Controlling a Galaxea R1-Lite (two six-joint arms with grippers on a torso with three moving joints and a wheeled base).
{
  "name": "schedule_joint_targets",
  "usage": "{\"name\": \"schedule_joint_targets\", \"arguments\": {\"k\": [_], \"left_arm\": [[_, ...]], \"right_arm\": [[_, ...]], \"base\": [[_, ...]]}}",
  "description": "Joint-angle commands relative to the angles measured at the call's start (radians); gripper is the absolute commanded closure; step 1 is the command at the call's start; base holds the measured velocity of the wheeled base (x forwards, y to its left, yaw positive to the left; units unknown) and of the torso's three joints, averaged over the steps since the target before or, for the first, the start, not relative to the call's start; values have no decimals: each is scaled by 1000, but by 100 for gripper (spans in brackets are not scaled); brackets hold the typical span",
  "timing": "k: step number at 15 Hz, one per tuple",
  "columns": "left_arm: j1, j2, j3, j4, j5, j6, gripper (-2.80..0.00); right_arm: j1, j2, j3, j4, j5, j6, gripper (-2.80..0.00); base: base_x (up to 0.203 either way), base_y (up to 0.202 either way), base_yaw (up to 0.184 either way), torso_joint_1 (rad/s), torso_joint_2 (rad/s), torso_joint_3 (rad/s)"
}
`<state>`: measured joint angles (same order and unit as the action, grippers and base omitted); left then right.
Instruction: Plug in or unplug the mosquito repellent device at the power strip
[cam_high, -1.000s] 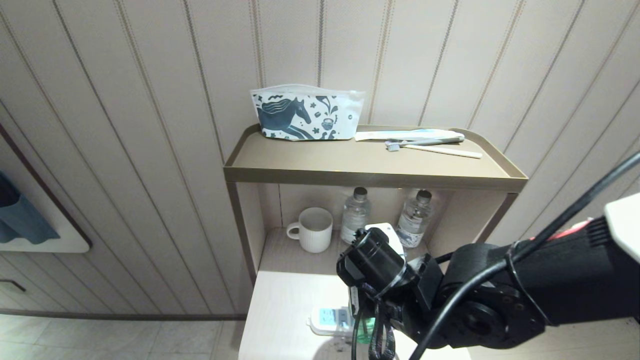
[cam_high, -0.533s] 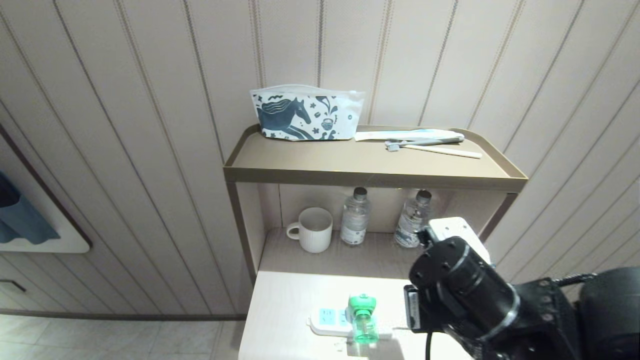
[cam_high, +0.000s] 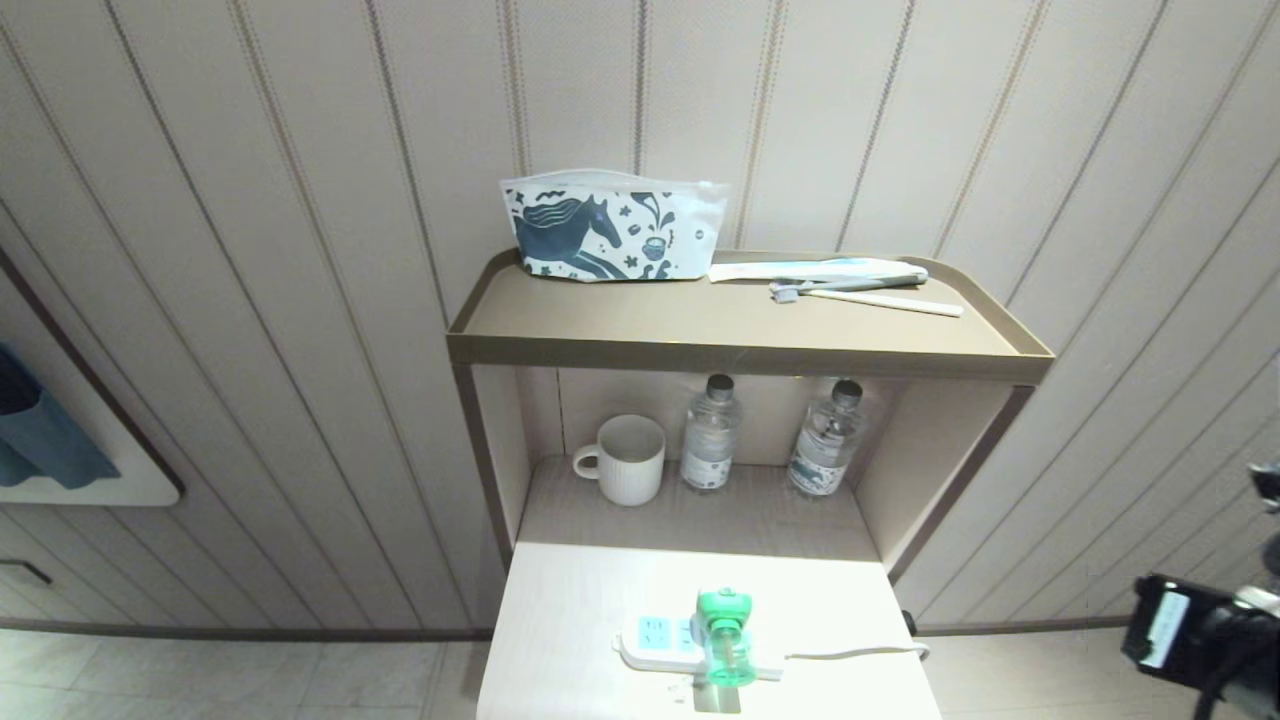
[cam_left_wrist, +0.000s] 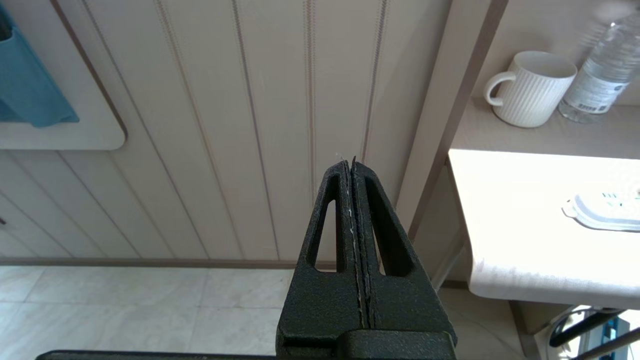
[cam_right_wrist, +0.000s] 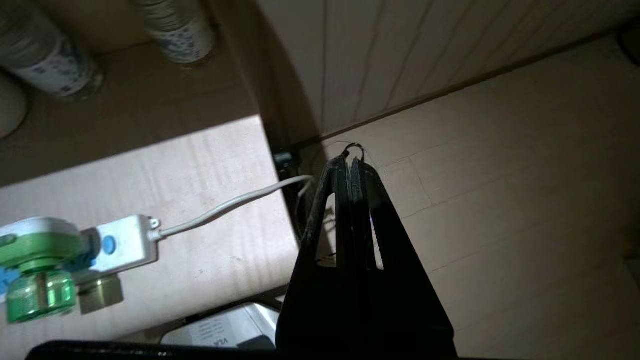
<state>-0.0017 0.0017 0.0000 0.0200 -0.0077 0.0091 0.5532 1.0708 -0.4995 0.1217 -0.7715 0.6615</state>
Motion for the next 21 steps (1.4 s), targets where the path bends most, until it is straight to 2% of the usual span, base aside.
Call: {"name": "schedule_joint_targets", "arguments": {"k": [1,4,6,9,10,12,15,17,19,21], "left_arm": [[0,1,0,0,0,0,0],[0,1,0,0,0,0,0],[0,1,0,0,0,0,0],[0,1,0,0,0,0,0],[0,1,0,1,0,0,0],[0,1,0,0,0,0,0],[0,1,0,1,0,0,0],[0,0,0,1,0,0,0],[0,1,0,0,0,0,0],[0,0,0,0,0,0,0]], "right_arm": [[-134,-238,84,15,-13,-1,0],[-259,-440,141,117,-23,-16,0],[-332,-591,171,182,-27,-67,0],[-502,-807,204,256,-10,-240,0],[-537,-870,238,261,15,-304,0],[-555,-976,284,241,140,-382,0],[-559,-1066,334,128,446,-556,0],[-559,-1068,412,25,629,-709,0],[-559,-1068,438,-30,716,-741,0],[-559,-1069,482,-54,775,-724,0]], "base": [[0,0,0,0,0,0],[0,0,0,0,0,0],[0,0,0,0,0,0],[0,0,0,0,0,0],[0,0,0,0,0,0],[0,0,0,0,0,0],[0,0,0,0,0,0],[0,0,0,0,0,0],[0,0,0,0,0,0],[0,0,0,0,0,0]]}}
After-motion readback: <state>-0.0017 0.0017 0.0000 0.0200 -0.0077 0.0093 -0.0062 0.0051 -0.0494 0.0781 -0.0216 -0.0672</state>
